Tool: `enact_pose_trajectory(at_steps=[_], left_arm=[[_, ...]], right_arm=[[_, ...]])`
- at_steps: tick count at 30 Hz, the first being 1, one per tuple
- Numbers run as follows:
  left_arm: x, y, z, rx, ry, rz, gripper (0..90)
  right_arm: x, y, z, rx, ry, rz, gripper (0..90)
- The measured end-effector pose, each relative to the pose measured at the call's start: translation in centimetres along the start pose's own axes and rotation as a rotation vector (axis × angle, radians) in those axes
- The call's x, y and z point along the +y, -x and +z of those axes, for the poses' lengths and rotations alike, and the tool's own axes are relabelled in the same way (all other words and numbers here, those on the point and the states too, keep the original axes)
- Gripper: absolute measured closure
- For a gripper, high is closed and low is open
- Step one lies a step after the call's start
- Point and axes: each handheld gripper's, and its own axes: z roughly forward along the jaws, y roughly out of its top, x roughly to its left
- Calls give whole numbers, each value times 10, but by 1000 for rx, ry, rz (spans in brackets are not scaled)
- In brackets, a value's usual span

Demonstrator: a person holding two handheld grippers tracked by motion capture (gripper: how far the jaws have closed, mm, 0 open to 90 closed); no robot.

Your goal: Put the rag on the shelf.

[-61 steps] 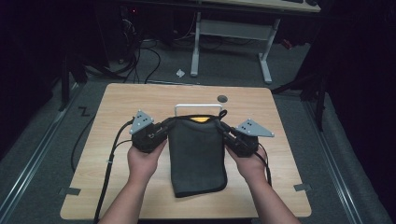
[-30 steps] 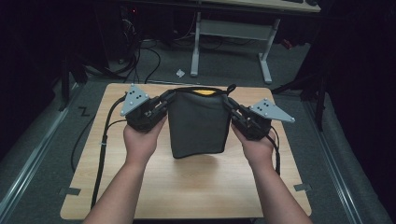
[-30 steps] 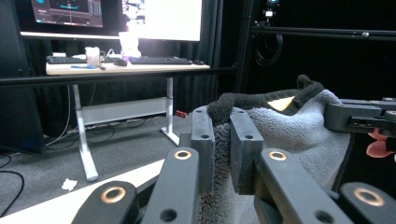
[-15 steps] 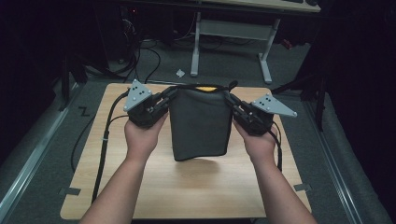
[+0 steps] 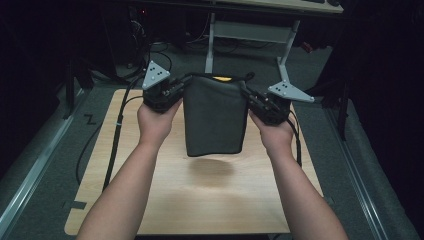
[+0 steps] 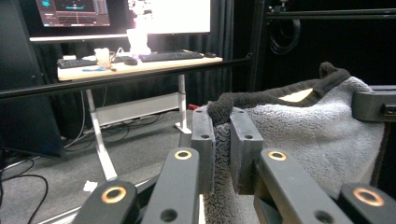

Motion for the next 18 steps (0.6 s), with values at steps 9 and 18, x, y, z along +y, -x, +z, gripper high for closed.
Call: enact_pose_trajectory(at_steps=[9,18], left_arm=[[-10,-20,33,28,-72,44,815],[-26,-36,60,37,-148,38,806]], right_arm=[[-10,27,36,6,-29,37,817],[-21,46,56,26,-58,44,817]])
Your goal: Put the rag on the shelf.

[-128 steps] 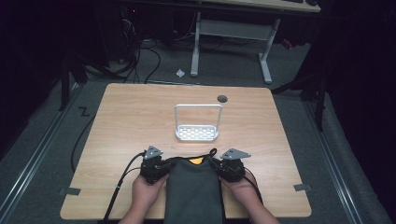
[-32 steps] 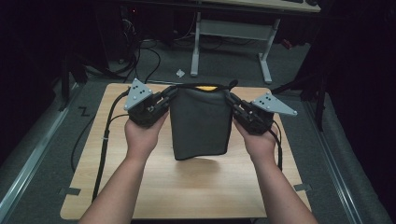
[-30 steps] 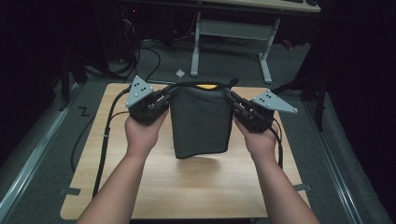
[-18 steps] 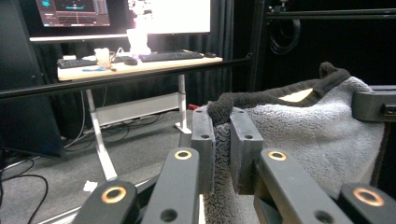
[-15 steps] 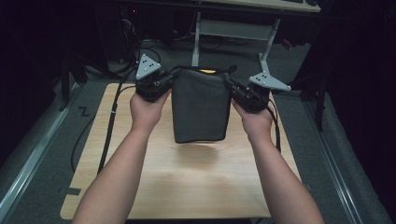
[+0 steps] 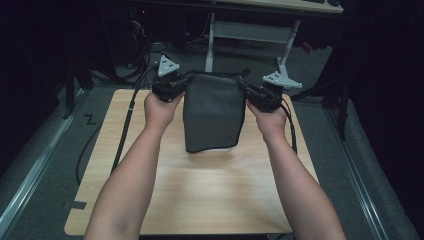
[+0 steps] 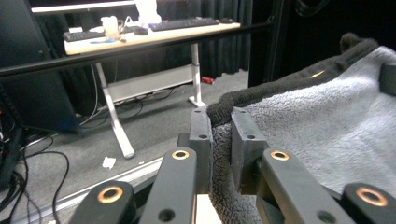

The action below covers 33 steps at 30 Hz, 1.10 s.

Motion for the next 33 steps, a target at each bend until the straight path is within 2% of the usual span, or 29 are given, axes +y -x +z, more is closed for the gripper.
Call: enact_pose_trajectory(at_steps=[2,4,9,15,22,28,33], left_arm=[[-7,-2,7,-5,-34,-15,806],[-15,-2,11,-6,-58,-20,806],[-33,-2,19,-26,-100,-37,808],[-48,-5,23,-36,-145,-52,809],[-67,-6,25,-57,-170,-87,813],[-79,-6,26,-71,-177,-124,813],[-87,-7,26,-80,-196,-133,812]], right_arm=[[-4,4,5,7,-23,6,817],[-8,7,9,6,-46,-7,817],[-24,16,16,14,-105,-2,817],[-36,19,23,22,-142,-11,817],[-45,22,28,41,-178,-12,816],[-53,21,30,34,-200,-18,816],[-61,21,32,38,-211,-8,815]])
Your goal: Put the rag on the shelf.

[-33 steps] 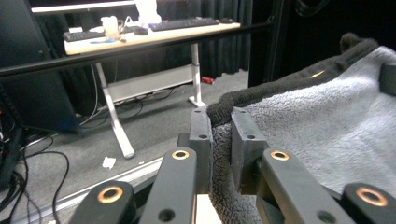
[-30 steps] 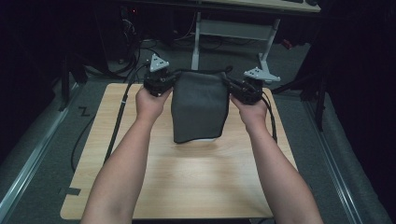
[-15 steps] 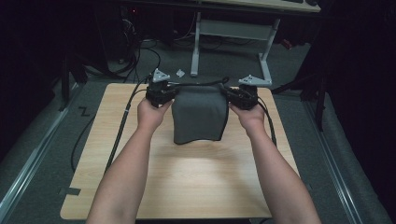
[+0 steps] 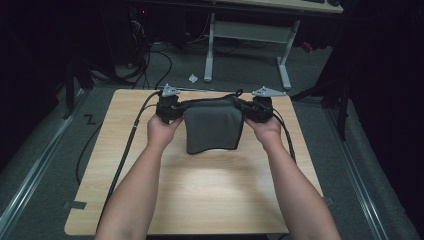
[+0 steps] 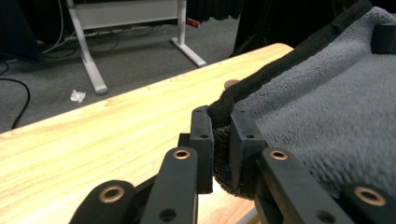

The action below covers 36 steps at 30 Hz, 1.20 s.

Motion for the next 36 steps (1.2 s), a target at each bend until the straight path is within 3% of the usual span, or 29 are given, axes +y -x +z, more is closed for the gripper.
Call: enact_pose_trajectory(at_steps=[9,24,36], left_arm=[[-15,-4,2,-30,-6,-42,811],[-32,-3,7,-47,-48,-46,811],[-41,-1,11,-51,-85,-59,782]], right_arm=[[-6,-1,3,10,-4,30,812],[-19,3,9,30,-28,73,811],[-36,9,16,48,-53,145,767]])
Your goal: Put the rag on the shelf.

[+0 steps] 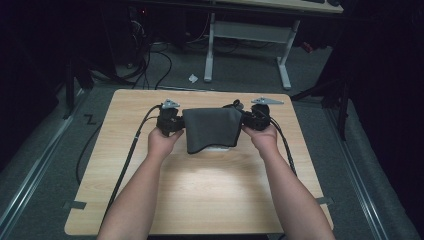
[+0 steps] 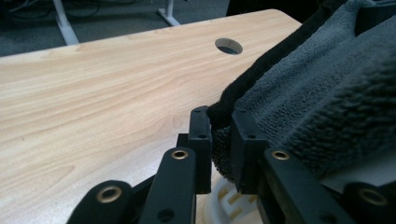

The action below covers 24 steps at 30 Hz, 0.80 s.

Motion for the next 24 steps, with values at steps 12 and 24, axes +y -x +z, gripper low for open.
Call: enact_pose_trajectory(at_steps=[12,24], left_arm=[[3,2,-4,32,-1,2,718],[9,-4,-16,63,28,-7,697]], right_arm=[[5,3,-6,-54,12,5,669],[13,6,-16,-91,31,-5,643]])
